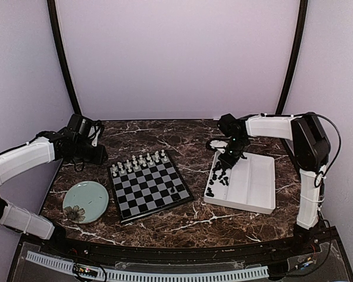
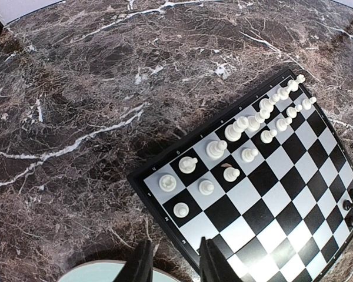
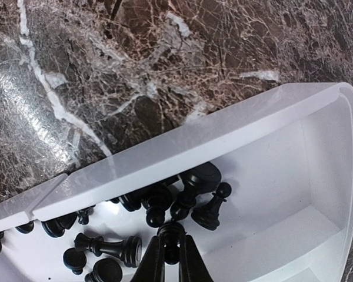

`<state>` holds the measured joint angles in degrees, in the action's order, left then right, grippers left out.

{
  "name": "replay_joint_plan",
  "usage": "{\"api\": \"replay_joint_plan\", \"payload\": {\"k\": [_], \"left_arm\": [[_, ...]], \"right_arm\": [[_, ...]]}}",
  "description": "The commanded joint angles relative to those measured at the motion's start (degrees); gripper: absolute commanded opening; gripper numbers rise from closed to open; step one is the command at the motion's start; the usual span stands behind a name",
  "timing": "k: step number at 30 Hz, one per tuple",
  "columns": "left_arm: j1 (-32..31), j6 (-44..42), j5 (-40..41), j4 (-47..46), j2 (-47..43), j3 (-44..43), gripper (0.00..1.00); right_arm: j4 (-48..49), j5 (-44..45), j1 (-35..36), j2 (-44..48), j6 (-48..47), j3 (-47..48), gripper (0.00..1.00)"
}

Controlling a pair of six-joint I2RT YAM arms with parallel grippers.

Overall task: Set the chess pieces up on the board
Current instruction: Pick up the pawn from the storage box, then place the pawn at c7.

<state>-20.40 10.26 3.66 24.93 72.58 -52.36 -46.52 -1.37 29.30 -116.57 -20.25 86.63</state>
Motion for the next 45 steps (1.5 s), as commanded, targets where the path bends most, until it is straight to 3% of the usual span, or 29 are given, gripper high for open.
{"api": "replay_joint_plan", "payload": {"k": [1,9,15,31,45], "left_arm": [[0.4,-0.5,-0.1,-0.4,0.0,-1.1,0.29],[0.4,-0.6,0.0,-0.4,0.0,-1.2,0.29],[0.4,-0.5,0.1,-0.4,0.2,-1.2,0.29],[0.5,-0.7,0.0,-0.4,-0.2,-1.1,0.29],[0.5,-0.7,-0.5,-0.5,-0.9,-1.0,0.29]], "right_arm": [[-1.3,0.3,-0.2,3.7,0.3,2.0,0.07],[-3.5,2.7,0.9,9.0,-0.6,4.0,0.07],[-4.8,0.8,7.4,9.6,-1.7,7.9,0.07],[-8.5,-2.2,28.0,-4.5,-3.8,25.6,0.08],[-8.8,-0.8,33.5,-13.1,-3.5,29.1,0.08]]}}
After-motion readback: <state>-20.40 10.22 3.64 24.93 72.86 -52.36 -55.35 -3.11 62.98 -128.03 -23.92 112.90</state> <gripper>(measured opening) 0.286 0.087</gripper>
